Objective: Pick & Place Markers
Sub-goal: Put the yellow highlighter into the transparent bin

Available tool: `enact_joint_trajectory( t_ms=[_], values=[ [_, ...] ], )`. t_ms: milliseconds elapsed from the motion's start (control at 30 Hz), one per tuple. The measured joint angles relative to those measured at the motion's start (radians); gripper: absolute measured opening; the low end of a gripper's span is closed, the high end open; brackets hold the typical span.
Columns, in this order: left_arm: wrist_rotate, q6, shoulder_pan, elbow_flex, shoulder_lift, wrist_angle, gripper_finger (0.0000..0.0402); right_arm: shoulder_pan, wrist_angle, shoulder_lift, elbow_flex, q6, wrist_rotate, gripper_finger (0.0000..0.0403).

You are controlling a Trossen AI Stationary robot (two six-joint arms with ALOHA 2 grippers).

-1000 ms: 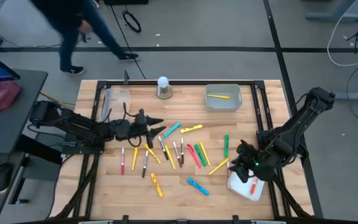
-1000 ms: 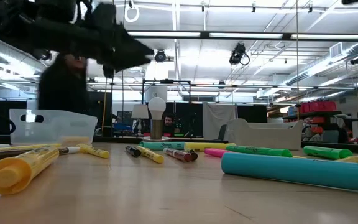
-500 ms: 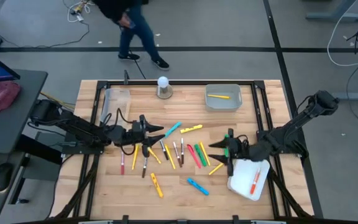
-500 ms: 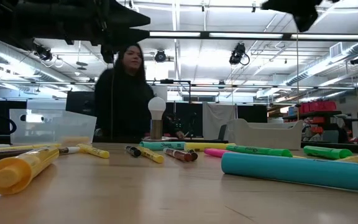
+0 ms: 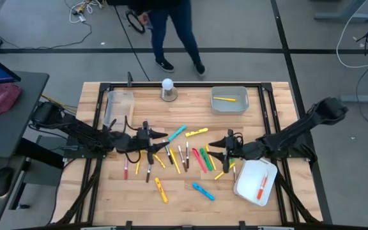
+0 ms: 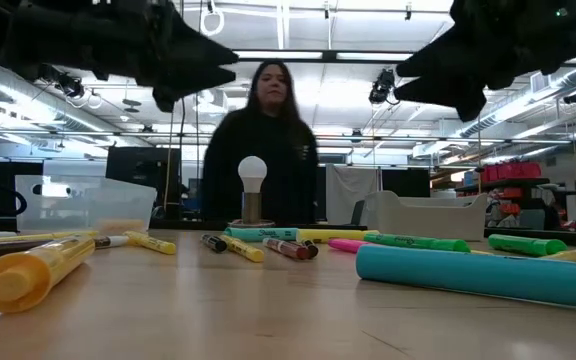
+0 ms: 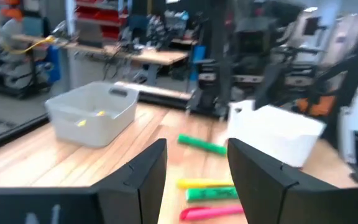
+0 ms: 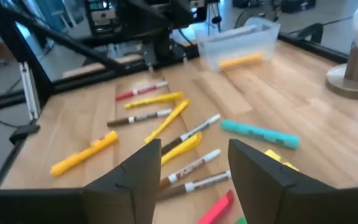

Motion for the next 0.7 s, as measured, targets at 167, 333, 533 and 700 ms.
enact_joint_trajectory(
  t_ms=[167, 333, 533, 700],
  values=[
    [-0.069, -0.058, 0.0, 0.0, 0.001, -0.11, 0.0177, -0.008, 0.009, 0.034, 0.0, 0.003, -0.003, 0.019],
    [-0.118, -0.14, -0.004, 0.0, 0.001, -0.226, 0.0177, -0.008, 0.026, 0.043, 0.0, 0.025, -0.003, 0.019],
    [-0.184, -0.182, -0.039, 0.025, 0.001, -0.363, 0.0177, -0.016, 0.032, 0.043, 0.0, 0.007, -0.003, 0.019],
    [-0.219, -0.182, -0.082, 0.14, 0.001, -0.631, 0.0177, -0.034, 0.033, 0.043, 0.0, 0.008, -0.002, 0.019]
  ],
)
